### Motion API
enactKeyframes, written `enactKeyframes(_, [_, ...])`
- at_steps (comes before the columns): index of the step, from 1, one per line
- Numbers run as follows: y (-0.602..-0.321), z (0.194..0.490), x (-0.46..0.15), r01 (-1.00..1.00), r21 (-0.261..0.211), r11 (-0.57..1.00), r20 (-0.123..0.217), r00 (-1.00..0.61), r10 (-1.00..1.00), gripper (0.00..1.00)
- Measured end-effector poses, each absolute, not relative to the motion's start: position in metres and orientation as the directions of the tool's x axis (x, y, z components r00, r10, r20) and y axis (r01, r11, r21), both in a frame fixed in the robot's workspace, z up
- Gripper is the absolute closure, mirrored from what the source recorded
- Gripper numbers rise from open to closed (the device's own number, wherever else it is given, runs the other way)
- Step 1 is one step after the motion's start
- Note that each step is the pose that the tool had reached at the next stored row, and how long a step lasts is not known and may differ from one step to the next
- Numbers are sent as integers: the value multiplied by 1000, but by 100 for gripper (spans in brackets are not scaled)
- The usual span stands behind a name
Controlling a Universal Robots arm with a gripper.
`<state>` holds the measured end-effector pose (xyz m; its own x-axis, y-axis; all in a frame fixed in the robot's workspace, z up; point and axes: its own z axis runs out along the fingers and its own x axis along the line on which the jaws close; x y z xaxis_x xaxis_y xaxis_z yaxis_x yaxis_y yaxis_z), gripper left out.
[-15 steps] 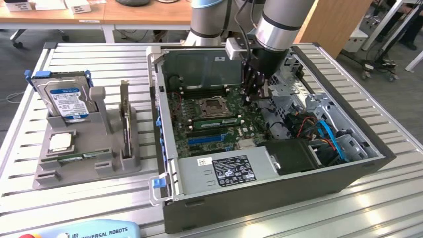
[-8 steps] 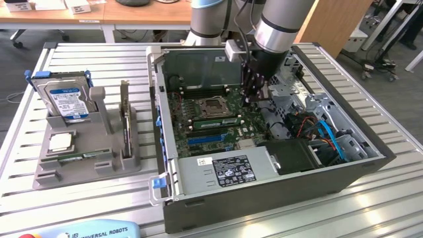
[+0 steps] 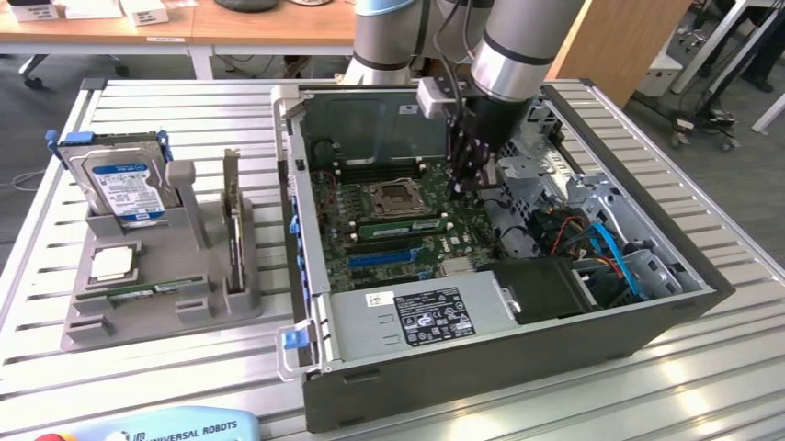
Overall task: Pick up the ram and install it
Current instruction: 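Press down the ram until it locks into place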
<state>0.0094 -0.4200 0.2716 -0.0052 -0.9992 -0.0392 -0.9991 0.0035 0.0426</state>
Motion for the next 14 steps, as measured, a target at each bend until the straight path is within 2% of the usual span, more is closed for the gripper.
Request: enactKeyframes(14, [-420,266,9,-999,42,3,-40,-5,-999,90])
